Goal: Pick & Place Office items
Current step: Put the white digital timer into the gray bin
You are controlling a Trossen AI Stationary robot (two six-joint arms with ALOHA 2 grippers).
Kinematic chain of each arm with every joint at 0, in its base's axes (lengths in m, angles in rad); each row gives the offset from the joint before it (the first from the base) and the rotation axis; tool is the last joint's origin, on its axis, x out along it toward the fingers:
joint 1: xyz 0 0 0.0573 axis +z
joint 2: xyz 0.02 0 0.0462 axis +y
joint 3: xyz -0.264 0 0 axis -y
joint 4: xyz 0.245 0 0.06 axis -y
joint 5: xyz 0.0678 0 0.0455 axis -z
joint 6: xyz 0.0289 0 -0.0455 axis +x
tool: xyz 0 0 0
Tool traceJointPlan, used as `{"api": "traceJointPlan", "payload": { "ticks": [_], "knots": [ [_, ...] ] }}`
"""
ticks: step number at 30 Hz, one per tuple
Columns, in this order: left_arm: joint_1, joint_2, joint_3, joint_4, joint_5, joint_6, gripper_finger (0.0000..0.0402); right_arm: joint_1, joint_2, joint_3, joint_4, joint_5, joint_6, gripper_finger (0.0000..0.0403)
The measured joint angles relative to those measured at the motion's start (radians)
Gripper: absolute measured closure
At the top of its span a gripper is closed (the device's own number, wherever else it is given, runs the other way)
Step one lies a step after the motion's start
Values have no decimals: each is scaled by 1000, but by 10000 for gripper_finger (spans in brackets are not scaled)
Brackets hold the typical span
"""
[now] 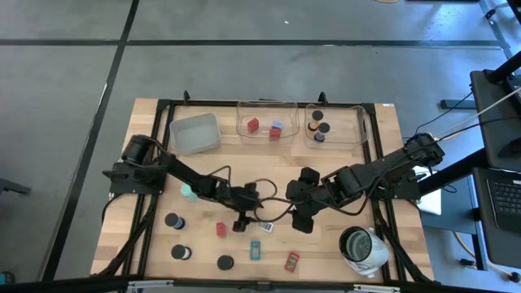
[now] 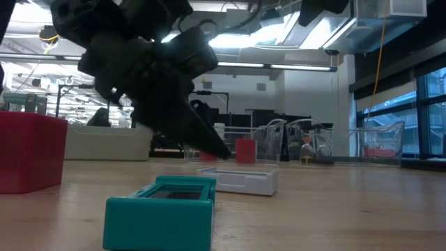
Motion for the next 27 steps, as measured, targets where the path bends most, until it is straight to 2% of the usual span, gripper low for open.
{"api": "traceJointPlan", "payload": {
  "ticks": [7, 16, 27],
  "knots": [
    [-18, 61, 84, -1, 21, 128, 132, 0, 0, 0, -8, 0, 0, 97],
    [-20, 68, 88, -60, 28, 85, 134, 0, 0, 0, -10, 1, -19, 97],
    [-26, 66, 83, -90, 33, 140, 133, 0, 0, 0, -10, 4, -25, 97]
  ]
}}
